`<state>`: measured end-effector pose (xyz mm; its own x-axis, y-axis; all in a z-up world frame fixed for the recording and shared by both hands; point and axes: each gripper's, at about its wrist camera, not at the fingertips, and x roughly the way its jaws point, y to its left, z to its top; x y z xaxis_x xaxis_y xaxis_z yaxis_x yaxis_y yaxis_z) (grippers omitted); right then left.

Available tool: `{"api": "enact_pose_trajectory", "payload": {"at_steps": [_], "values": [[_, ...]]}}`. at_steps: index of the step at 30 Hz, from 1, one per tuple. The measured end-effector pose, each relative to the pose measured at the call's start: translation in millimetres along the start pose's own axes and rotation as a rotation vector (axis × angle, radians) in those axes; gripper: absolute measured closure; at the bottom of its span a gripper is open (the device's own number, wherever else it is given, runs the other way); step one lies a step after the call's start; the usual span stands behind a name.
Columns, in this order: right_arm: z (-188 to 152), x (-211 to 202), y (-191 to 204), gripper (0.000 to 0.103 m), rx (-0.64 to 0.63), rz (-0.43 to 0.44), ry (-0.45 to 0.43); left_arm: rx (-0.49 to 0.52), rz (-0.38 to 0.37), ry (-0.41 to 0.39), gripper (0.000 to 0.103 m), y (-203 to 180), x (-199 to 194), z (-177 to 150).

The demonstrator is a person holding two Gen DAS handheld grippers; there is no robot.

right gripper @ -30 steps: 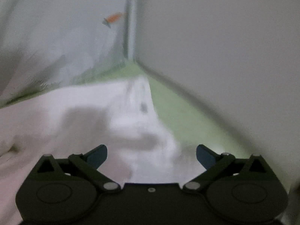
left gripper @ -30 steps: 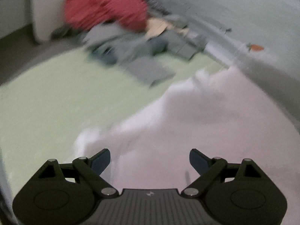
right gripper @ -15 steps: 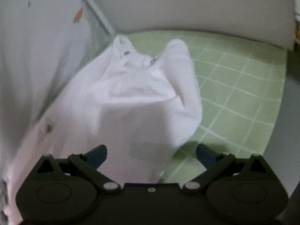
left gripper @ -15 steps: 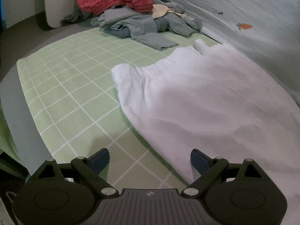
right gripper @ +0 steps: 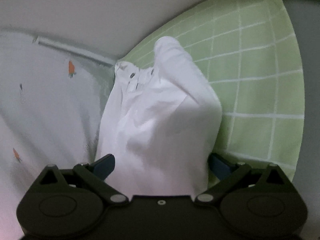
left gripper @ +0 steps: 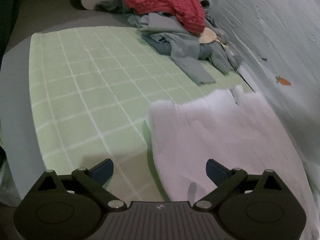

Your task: Fold clothes

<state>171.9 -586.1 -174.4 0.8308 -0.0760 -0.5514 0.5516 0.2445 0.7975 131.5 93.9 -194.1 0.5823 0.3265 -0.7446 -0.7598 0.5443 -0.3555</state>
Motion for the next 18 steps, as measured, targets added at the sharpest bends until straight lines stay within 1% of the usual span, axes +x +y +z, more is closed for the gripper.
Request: {"api": "enact_pose_trajectory", "payload": {"at_steps": [3, 5, 6, 7, 8, 9, 10, 11, 12, 13, 14, 15, 16, 18], "values": [[0, 7, 7, 0.0, -0.014, -0.021, -0.015, 0.045, 0.035, 0.0, 0.006, -10, 11, 10], [3, 15, 13, 0.0, -0.042, -0.045, -0.019, 0.078, 0.059, -0.007, 0.012, -15, 15, 13], [3, 18, 18, 0.0, -0.07, -0.065, -0.014, 0.072, 0.074, -0.015, 0.02, -15, 16, 14], [2, 21, 24, 0.0, -0.104, -0.089, -0.005, 0.067, 0.089, -0.022, 0.03, -15, 16, 16], [2, 24, 29, 0.002, -0.134, -0.113, 0.003, 0.053, 0.098, -0.025, 0.036, -13, 16, 18], [1, 27, 34, 0.014, -0.158, -0.134, 0.009, 0.015, 0.092, -0.019, 0.05, -8, 15, 21], [1, 29, 36, 0.027, -0.168, -0.158, 0.016, -0.024, 0.087, -0.012, 0.074, -3, 15, 24], [1, 31, 37, 0.054, -0.173, -0.184, 0.025, -0.07, 0.068, 0.003, 0.087, 4, 15, 28], [2, 31, 36, 0.069, -0.164, -0.208, 0.03, -0.132, 0.025, 0.033, 0.094, 13, 15, 31], [4, 27, 31, 0.075, -0.141, -0.206, 0.029, -0.172, 0.007, 0.039, 0.095, 19, 14, 32], [6, 21, 26, 0.088, -0.115, -0.19, 0.026, -0.187, -0.003, 0.038, 0.097, 23, 11, 33], [8, 15, 20, 0.096, -0.089, -0.174, 0.023, -0.178, -0.009, 0.036, 0.098, 23, 7, 33], [10, 7, 15, 0.098, -0.066, -0.154, 0.014, -0.165, -0.016, 0.032, 0.098, 24, 2, 34], [13, -11, 10, 0.1, -0.062, -0.123, -0.006, -0.127, -0.026, 0.021, 0.099, 22, -13, 33]]}}
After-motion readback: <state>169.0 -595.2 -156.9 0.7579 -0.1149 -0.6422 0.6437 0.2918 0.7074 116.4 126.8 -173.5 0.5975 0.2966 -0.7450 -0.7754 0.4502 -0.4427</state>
